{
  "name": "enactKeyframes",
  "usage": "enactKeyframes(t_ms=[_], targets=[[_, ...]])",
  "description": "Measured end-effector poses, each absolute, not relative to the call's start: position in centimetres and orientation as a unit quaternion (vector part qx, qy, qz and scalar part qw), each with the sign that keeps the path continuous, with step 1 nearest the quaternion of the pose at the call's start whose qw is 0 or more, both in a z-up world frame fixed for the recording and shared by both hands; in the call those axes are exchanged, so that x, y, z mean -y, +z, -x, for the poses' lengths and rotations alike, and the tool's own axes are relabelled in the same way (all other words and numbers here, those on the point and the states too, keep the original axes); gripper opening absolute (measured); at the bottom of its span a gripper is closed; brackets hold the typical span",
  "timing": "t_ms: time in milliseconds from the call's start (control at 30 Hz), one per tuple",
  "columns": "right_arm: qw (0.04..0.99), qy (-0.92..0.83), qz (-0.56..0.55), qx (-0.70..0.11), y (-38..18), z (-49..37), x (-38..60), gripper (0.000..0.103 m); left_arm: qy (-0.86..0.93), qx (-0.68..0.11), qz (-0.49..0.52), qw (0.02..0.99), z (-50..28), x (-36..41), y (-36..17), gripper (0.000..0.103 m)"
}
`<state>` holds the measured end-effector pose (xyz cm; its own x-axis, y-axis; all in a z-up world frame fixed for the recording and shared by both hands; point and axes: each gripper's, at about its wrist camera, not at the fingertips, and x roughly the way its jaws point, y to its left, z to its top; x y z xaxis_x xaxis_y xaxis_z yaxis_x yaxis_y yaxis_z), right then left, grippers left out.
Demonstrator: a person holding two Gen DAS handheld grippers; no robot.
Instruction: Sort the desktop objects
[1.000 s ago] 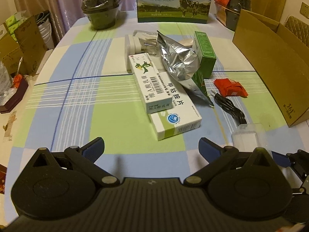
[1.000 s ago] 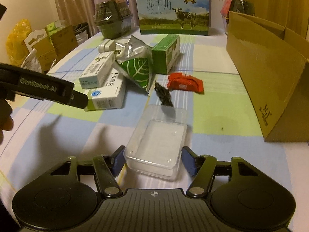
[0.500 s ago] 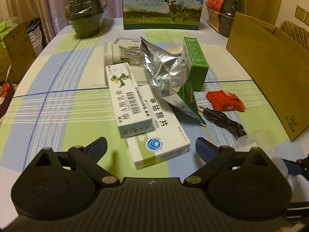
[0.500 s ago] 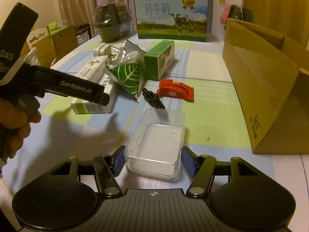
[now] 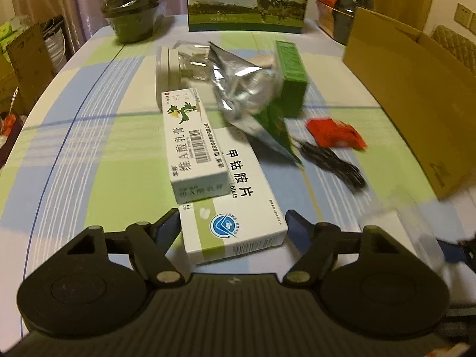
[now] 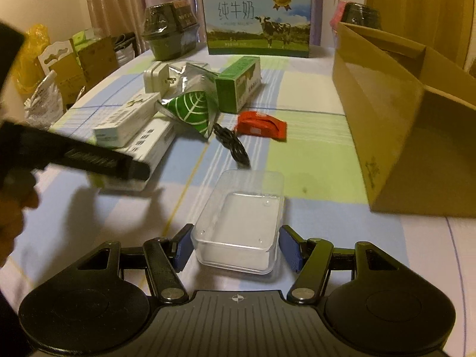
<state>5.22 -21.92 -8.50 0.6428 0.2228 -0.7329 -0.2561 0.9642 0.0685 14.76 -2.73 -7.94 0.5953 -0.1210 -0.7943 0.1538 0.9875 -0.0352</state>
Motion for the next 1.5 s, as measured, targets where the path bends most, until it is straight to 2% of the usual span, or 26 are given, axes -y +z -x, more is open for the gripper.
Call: enactKeyframes(t_ms=[367, 467, 533, 633, 867, 1100, 1200, 1333, 1400, 1500], targets=[[0.908, 0.097, 0.016, -0.406, -7.8, -2.8, 25.0, 0.059, -0.117, -0.456, -0.03, 0.882, -6.1, 4.5, -7.0, 0.073], [0.909, 0.097, 0.013, -0.406, -7.8, -2.6, 25.2, 0.059, -0.114, -0.459, -0.032, 0.88, -5.7, 4.5, -7.2, 0.072], [0.91, 0.096, 0.011, -0.404, -7.8, -2.5, 25.3, 0.059, -0.105, -0.455, -0.035, 0.884, -5.8, 4.6, -7.1, 0.078], [0.909, 0.099, 0.01, -0.404, -7.9, -2.7, 25.3, 0.059, -0.098, -0.446, -0.041, 0.889, -6.3, 4.6, -6.9, 0.082], [0.907, 0.093, 0.011, -0.411, -8.6, -3.1, 25.5, 0.061, -0.094, -0.451, -0.052, 0.886, -7.9, 5.2, -8.1, 0.082], [0.906, 0.079, -0.001, -0.417, -8.9, -3.8, 25.8, 0.065, -0.091, -0.461, -0.051, 0.881, -8.9, 5.3, -9.0, 0.078], [0.906, 0.075, -0.002, -0.416, -8.9, -4.0, 25.8, 0.065, -0.09, -0.461, -0.054, 0.881, -9.0, 5.3, -9.1, 0.071], [0.906, 0.078, 0.001, -0.416, -8.9, -4.2, 25.6, 0.065, -0.091, -0.465, -0.053, 0.879, -9.4, 4.9, -9.0, 0.069], [0.906, 0.082, 0.004, -0.416, -8.8, -4.1, 25.5, 0.057, -0.087, -0.462, -0.058, 0.881, -9.4, 4.7, -8.8, 0.068], [0.905, 0.084, 0.007, -0.417, -8.7, -4.0, 25.3, 0.054, -0.074, -0.455, -0.061, 0.885, -9.4, 3.7, -8.2, 0.068]])
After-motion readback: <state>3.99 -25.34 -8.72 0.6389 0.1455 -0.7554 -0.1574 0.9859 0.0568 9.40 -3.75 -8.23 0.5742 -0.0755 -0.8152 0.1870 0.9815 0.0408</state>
